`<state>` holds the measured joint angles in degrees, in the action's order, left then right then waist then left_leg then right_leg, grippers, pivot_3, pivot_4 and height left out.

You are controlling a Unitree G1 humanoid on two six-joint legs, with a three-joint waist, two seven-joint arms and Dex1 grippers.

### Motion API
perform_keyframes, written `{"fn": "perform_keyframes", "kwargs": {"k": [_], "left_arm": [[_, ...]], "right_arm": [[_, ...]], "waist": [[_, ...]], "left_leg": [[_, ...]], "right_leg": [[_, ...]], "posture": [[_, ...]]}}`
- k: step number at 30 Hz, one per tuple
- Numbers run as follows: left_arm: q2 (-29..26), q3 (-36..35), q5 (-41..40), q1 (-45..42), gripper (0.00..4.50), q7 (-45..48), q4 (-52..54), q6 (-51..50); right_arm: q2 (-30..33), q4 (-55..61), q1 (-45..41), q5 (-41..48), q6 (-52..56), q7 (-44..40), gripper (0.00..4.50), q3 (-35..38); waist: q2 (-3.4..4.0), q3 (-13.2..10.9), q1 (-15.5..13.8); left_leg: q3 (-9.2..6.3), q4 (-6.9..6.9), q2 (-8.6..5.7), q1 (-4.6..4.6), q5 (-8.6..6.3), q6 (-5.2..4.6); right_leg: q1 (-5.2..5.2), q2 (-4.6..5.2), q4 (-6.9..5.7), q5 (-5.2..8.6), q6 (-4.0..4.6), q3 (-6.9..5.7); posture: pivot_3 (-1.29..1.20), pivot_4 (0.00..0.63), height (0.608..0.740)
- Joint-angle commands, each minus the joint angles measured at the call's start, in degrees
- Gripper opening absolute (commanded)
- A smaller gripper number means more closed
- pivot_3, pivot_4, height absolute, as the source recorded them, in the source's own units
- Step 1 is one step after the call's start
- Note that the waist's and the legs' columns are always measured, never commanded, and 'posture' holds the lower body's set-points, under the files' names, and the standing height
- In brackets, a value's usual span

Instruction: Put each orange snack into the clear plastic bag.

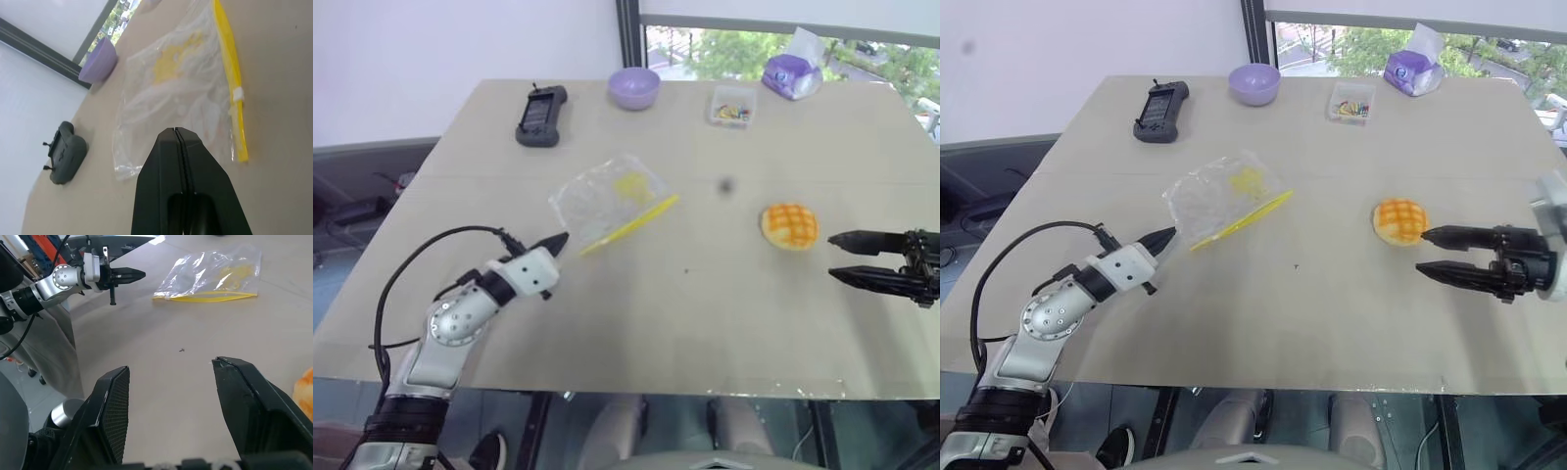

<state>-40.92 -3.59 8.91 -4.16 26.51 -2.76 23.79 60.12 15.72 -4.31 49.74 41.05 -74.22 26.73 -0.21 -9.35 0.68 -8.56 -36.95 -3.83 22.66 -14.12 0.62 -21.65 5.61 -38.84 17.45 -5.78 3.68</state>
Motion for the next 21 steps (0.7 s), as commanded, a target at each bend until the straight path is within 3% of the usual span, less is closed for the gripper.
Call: {"fn": "perform_keyframes", "kwargs": {"k": [1,4,5,7,8,14,21], "left_arm": [[-2.3,-0.7,3.6,0.9,0.26,-0.8,0.5,1.1],[-4.1,-0.7,8.8,0.4,1.21,-3.4,-1.8,1.8],[-4.3,-0.7,10.0,-0.3,1.95,-4.5,-2.6,1.7],[-4.7,-0.5,12.1,-2.2,2.30,-6.4,-4.8,0.8],[-5.0,-0.3,13.1,-3.6,2.73,-7.2,-6.7,0.4],[-5.9,4.3,18.6,-13.9,2.73,-9.6,-19.5,-0.3],[-4.2,14.8,26.4,-27.2,2.73,-12.1,-34.0,3.9]], "right_arm": [[-0.5,0.9,-1.0,0.5,-0.7,0.6,2.94,0.2],[-0.8,1.0,-0.9,0.4,-0.8,0.9,2.94,0.3],[-0.8,1.0,-0.9,0.4,-0.8,0.9,2.94,0.3],[-0.7,1.0,-1.0,0.5,-0.7,1.0,2.94,0.4],[-0.6,1.0,-1.0,0.6,-0.7,1.0,2.94,0.5],[-0.7,1.3,-0.6,0.7,-0.5,1.2,2.94,0.7],[-0.7,1.2,-1.3,0.7,-0.6,1.5,2.94,0.4]], "waist": [[-0.05,0.0,0.1],[-0.08,-0.1,0.2],[-0.08,-0.1,0.1],[-0.12,-0.1,0.0],[-0.19,-0.1,-0.1],[-0.25,-0.2,-0.1],[-0.29,-0.2,-0.1]], "left_leg": [[0.00,0.00,0.00,0.00,0.00,0.00],[0.01,0.02,0.01,0.00,0.00,0.00],[0.01,0.02,0.01,0.00,0.00,0.00],[0.01,0.02,0.01,0.00,0.00,0.00],[0.00,0.02,0.00,0.00,0.00,0.00],[-0.06,0.01,-0.02,0.05,0.00,0.00],[-0.09,-0.01,-0.06,0.09,0.01,0.00]], "right_leg": [[0.00,0.00,0.00,0.00,0.00,0.00],[-0.02,-0.03,0.00,0.00,0.00,0.01],[-0.02,-0.03,-0.01,0.00,0.00,0.01],[-0.02,-0.03,-0.01,0.00,0.00,0.01],[-0.02,-0.03,-0.01,0.00,0.00,-0.01],[-0.04,-0.02,-0.01,0.00,0.00,-0.08],[-0.07,-0.01,-0.06,0.00,-0.01,-0.11]], "posture": [[0.00,0.150,0.740],[0.00,0.150,0.740],[0.00,0.150,0.740],[0.00,0.150,0.740],[0.00,0.150,0.740],[0.00,0.150,0.740],[0.00,0.150,0.740]]}}
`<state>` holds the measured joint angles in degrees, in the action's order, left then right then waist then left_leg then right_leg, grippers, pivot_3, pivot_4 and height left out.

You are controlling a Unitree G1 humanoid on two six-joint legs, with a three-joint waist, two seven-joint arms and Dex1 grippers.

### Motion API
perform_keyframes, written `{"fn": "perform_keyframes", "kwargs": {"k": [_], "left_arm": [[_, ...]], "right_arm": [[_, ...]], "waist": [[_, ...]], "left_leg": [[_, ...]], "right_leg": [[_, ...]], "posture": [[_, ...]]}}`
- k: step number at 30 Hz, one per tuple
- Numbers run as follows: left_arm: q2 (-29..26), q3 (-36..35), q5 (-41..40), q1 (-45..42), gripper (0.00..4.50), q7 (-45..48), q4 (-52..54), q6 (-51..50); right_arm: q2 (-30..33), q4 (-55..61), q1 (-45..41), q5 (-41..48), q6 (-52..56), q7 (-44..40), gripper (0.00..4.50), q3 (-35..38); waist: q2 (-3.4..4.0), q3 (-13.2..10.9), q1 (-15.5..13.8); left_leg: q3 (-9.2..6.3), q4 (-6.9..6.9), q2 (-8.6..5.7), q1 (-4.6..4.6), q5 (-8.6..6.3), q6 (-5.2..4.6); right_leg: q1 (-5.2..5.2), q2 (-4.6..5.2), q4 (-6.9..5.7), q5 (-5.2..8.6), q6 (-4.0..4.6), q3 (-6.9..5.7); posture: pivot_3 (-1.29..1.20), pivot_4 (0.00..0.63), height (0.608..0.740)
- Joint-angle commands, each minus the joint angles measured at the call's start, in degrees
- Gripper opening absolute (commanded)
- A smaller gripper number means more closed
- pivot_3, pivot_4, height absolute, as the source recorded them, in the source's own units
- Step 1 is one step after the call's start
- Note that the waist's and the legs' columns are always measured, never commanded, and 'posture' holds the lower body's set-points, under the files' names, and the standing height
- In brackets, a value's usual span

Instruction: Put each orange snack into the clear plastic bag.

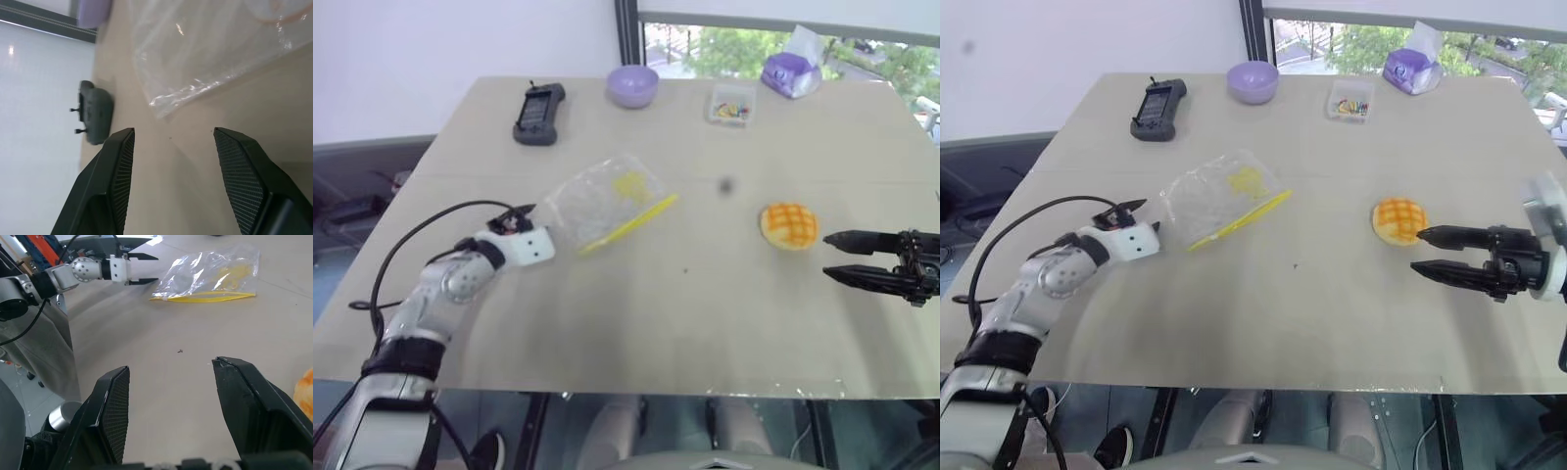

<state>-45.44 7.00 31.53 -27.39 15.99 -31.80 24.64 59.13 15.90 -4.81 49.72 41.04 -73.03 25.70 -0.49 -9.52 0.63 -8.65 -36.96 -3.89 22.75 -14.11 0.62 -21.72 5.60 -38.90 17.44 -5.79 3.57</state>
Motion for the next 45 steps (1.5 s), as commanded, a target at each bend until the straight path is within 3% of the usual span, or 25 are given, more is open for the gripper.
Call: {"fn": "perform_keyframes", "kwargs": {"k": [1,4,21,35,36,37,39,41,45], "left_arm": [[0.4,6.2,5.5,-6.0,2.73,-2.3,-6.5,4.4],[0.9,10.7,9.2,-11.2,2.73,-3.3,-10.1,7.5],[4.4,30.3,21.4,-30.3,2.73,9.7,-26.4,20.1],[12.4,30.2,15.4,-40.4,2.73,30.9,-39.3,23.1],[12.8,29.7,14.6,-40.7,2.19,32.3,-39.6,23.1],[12.9,29.5,14.2,-40.8,1.91,33.1,-39.8,23.1],[13.1,29.7,14.3,-41.1,0.76,33.6,-40.0,23.0],[13.4,29.9,14.7,-41.1,0.10,31.6,-39.9,22.8],[13.5,30.2,15.1,-40.4,0.03,28.9,-39.5,23.4]], "right_arm": [[0.2,1.0,-0.9,0.7,-0.6,0.3,2.94,1.4],[0.1,1.0,-1.1,0.6,-0.6,0.5,2.94,1.2],[-0.5,1.0,-1.1,0.4,-1.5,1.4,2.94,1.5],[-1.7,1.2,-2.0,0.3,-2.2,2.6,2.94,0.2],[-1.7,1.4,-1.9,0.4,-2.2,2.7,2.94,0.4],[-1.7,1.5,-1.8,0.4,-2.1,2.8,2.94,0.6],[-1.8,1.8,-1.5,0.6,-2.0,3.1,2.94,1.1],[-1.9,2.1,-1.2,0.6,-2.0,3.3,2.94,1.4],[-2.0,2.7,-0.5,0.9,-2.0,3.7,2.94,1.8]], "waist": [[-0.01,0.0,0.0],[-0.01,0.0,0.0],[0.11,0.2,-0.4],[0.42,0.5,0.2],[0.43,0.5,0.2],[0.46,0.5,0.2],[0.46,0.6,0.1],[0.46,0.6,0.0],[0.47,0.6,-0.1]], "left_leg": [[-0.01,-0.02,0.00,-0.01,0.00,0.00],[-0.01,-0.03,-0.03,0.00,0.00,0.00],[-0.31,-0.27,-0.47,0.02,0.01,-0.02],[-0.32,-0.30,-0.53,0.00,0.01,-0.03],[-0.32,-0.31,-0.54,0.00,0.01,-0.03],[-0.31,-0.31,-0.56,0.00,0.01,-0.03],[-0.34,-0.31,-0.59,0.00,0.01,-0.03],[-0.42,-0.36,-0.61,0.00,0.02,-0.04],[-0.65,-0.41,-0.75,-0.05,0.02,-0.05]], "right_leg": [[0.02,0.00,-0.01,0.00,0.00,-0.01],[0.02,0.01,-0.01,0.00,-0.01,-0.01],[0.21,0.13,-0.09,-0.01,-0.08,-0.26],[0.28,0.17,-0.08,0.02,-0.14,-0.27],[0.28,0.18,-0.07,0.02,-0.14,-0.27],[0.28,0.19,-0.08,0.02,-0.15,-0.27],[0.28,0.21,-0.09,0.02,-0.15,-0.28],[0.33,0.22,-0.09,0.03,-0.16,-0.35],[0.49,0.30,-0.08,0.05,-0.20,-0.52]], "posture": [[0.00,0.150,0.740],[0.00,0.150,0.740],[0.00,0.150,0.740],[0.00,0.150,0.740],[0.00,0.150,0.740],[0.00,0.150,0.740],[0.00,0.150,0.740],[0.00,0.150,0.740],[0.00,0.150,0.740]]}}
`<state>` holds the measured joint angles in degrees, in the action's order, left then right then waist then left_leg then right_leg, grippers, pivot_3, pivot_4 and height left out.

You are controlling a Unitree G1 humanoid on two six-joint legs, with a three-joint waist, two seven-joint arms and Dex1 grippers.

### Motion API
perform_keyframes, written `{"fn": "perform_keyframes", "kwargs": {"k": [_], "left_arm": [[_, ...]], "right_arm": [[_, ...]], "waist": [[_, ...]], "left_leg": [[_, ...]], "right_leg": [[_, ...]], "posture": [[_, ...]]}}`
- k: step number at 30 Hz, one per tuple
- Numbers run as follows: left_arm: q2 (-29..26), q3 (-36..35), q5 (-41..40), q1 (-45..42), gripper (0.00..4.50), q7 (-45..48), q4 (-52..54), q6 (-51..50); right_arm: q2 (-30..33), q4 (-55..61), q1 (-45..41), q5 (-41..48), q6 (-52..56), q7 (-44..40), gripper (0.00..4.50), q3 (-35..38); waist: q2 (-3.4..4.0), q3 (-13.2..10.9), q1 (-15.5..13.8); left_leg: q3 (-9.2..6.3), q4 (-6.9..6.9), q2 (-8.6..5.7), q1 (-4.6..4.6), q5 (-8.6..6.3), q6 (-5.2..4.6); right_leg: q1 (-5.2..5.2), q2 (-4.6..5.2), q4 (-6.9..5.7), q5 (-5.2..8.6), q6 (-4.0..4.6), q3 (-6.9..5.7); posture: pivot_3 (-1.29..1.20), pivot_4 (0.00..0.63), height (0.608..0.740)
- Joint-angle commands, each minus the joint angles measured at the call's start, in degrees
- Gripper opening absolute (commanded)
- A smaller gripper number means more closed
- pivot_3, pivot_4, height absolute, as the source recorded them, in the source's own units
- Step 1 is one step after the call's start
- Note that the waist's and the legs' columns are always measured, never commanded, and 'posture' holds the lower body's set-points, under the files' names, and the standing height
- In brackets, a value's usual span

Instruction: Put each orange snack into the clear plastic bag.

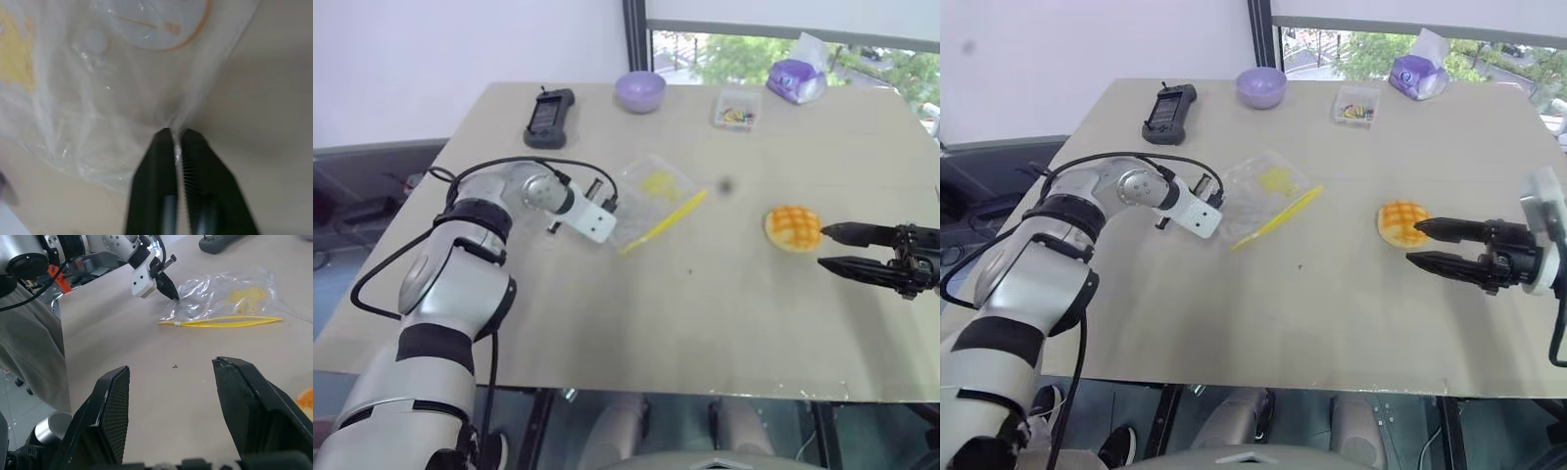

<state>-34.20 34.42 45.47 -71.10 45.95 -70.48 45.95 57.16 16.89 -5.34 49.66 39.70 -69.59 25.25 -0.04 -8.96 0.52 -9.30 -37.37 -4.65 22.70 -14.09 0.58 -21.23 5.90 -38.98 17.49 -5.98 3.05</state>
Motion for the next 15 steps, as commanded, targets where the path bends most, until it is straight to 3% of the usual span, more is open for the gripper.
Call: {"fn": "perform_keyframes", "kwargs": {"k": [1,5,10,12,15], "left_arm": [[2.0,2.9,1.4,3.9,0.03,-2.1,-0.6,2.6],[1.5,3.3,2.1,5.2,0.03,-6.9,0.2,4.2],[1.7,-0.4,-0.2,7.2,0.03,-21.6,3.9,8.1],[2.1,-5.3,-7.1,9.9,0.03,-22.9,5.3,11.3],[3.6,-14.1,-25.2,16.6,0.03,-14.9,9.7,12.6]], "right_arm": [[-0.1,1.8,0.1,1.0,-0.6,0.4,2.94,2.3],[-0.2,1.7,-0.1,1.0,-0.7,0.7,2.94,2.0],[-0.4,1.8,-0.9,1.1,-0.8,1.0,2.94,1.1],[-0.6,2.0,-1.0,1.1,-0.8,1.2,2.94,1.1],[-1.2,2.8,-1.0,1.2,-0.8,2.1,2.94,0.7]], "waist": [[0.02,0.0,-0.1],[0.07,0.2,-0.3],[0.06,0.1,-1.1],[-0.08,0.1,-1.4],[-0.21,0.0,-1.1]], "left_leg": [[-0.04,-0.02,-0.06,-0.01,0.00,-0.01],[-0.15,-0.04,-0.14,-0.03,0.02,-0.03],[-0.37,-0.06,-0.19,-0.03,0.02,-0.04],[-0.44,-0.06,-0.20,0.03,0.03,-0.03],[-0.56,-0.07,-0.21,0.31,0.04,0.00]], "right_leg": [[0.03,0.04,-0.01,0.02,-0.04,-0.01],[0.10,0.10,-0.01,0.04,-0.09,-0.08],[0.19,0.13,0.01,0.04,-0.09,-0.25],[0.18,0.14,0.04,0.04,-0.09,-0.32],[-0.04,0.17,0.08,0.03,-0.07,-0.41]], "posture": [[0.00,0.150,0.740],[0.00,0.150,0.740],[0.00,0.150,0.740],[0.00,0.150,0.740],[0.00,0.150,0.740]]}}
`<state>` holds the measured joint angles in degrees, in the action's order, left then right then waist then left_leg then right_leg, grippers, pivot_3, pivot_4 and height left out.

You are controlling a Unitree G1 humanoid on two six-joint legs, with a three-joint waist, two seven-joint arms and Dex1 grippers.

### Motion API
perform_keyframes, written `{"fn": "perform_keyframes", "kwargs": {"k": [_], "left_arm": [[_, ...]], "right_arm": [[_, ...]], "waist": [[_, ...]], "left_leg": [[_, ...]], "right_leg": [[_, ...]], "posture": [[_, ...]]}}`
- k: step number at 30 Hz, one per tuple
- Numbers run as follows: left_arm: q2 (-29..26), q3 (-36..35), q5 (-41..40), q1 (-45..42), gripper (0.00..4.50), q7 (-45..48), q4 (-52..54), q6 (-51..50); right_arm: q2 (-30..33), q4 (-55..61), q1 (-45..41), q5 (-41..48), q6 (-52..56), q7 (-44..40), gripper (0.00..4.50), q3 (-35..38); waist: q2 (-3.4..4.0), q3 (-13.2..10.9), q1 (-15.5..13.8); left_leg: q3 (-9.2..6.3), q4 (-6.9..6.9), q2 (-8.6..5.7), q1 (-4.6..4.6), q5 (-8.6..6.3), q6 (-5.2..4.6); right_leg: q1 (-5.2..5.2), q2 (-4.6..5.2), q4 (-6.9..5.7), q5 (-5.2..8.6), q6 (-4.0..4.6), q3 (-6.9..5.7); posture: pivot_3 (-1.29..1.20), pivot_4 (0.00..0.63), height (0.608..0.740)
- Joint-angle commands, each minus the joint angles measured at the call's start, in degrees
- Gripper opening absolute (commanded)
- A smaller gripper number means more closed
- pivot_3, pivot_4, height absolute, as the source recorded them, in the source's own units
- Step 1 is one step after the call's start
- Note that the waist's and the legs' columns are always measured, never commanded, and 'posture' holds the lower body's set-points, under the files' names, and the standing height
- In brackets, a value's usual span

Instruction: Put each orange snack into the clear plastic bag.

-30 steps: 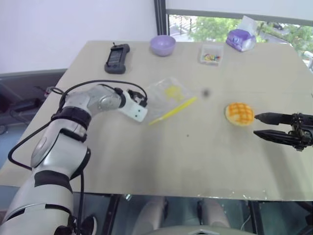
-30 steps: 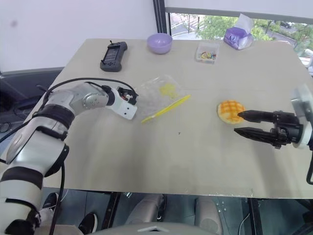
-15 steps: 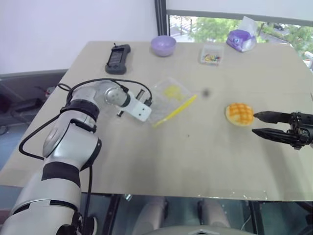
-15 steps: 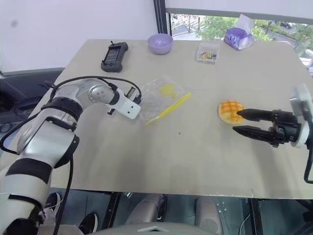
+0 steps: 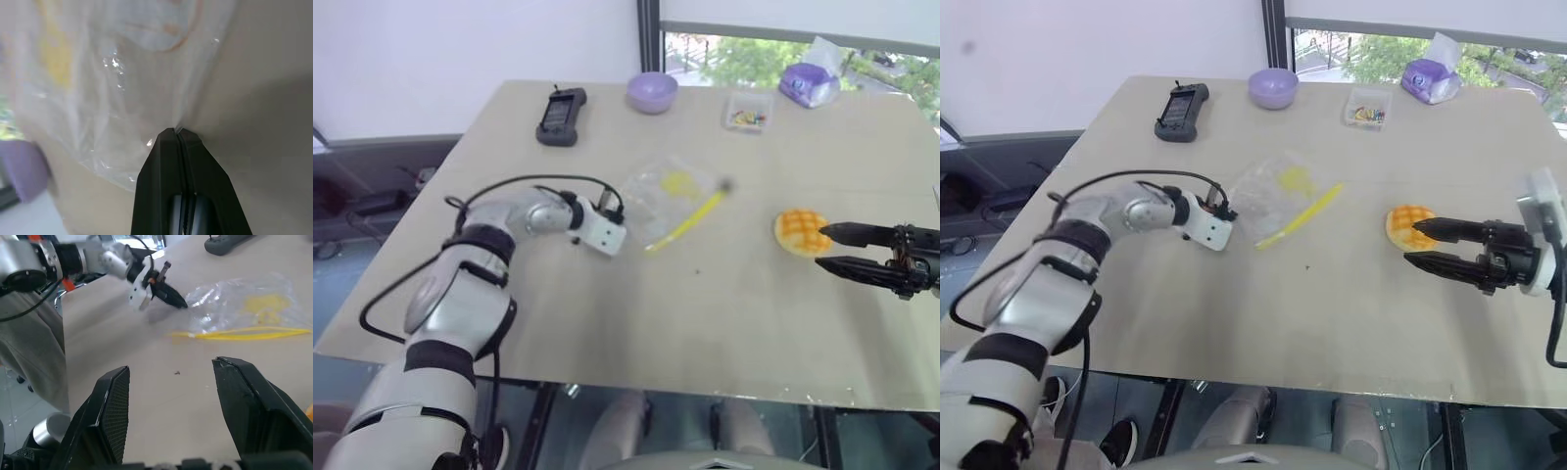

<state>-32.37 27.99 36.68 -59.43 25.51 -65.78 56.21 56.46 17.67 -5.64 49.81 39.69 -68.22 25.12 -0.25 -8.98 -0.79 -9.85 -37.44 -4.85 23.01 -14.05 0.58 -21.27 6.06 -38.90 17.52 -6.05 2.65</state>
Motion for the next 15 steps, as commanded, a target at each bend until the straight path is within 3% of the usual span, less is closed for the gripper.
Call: {"fn": "perform_keyframes", "kwargs": {"k": [1,4,6,11,15], "left_arm": [[1.5,-9.6,-22.3,8.3,0.03,8.9,9.7,0.5],[0.1,-13.3,-37.8,18.9,0.03,17.5,28.9,-11.6],[-1.4,-15.2,-44.0,24.6,0.03,19.7,41.1,-21.2],[-3.7,-19.5,-47.7,31.9,0.03,19.3,56.9,-34.8],[-3.2,-23.2,-52.2,34.0,0.03,17.5,64.8,-46.2]], "right_arm": [[-1.1,2.5,-1.1,0.9,-0.8,1.5,2.94,0.1],[-2.3,4.0,-2.5,-1.9,-1.2,4.9,2.94,-3.2],[-2.5,4.2,-3.5,-5.0,-2.9,6.0,2.94,-5.9],[-4.7,0.9,-8.5,-13.6,-9.1,8.4,2.94,-12.9],[-6.8,-3.7,-12.2,-27.5,-21.2,10.9,2.94,-20.8]], "waist": [[0.00,0.0,0.4],[-0.04,0.0,2.4],[-0.04,0.0,3.3],[-0.01,0.0,3.4],[-0.04,0.0,3.0]], "left_leg": [[-0.09,0.00,0.06,0.00,0.05,0.09],[-0.11,-0.05,0.13,0.53,0.13,0.22],[-0.09,-0.07,0.19,0.77,0.14,0.23],[-0.01,-0.06,0.18,0.63,0.12,0.20],[-0.03,-0.08,0.13,0.53,0.13,0.20]], "right_leg": [[-0.07,0.07,-0.06,-0.01,0.02,0.08],[-0.65,0.07,-0.10,-0.02,0.03,0.19],[-0.93,0.07,-0.14,-0.02,0.04,0.27],[-0.88,0.00,-0.19,-0.02,0.04,0.32],[-0.78,-0.02,-0.22,-0.03,0.04,0.27]], "posture": [[0.00,0.150,0.740],[0.00,0.150,0.740],[0.00,0.150,0.740],[0.00,0.150,0.740],[0.00,0.150,0.740]]}}
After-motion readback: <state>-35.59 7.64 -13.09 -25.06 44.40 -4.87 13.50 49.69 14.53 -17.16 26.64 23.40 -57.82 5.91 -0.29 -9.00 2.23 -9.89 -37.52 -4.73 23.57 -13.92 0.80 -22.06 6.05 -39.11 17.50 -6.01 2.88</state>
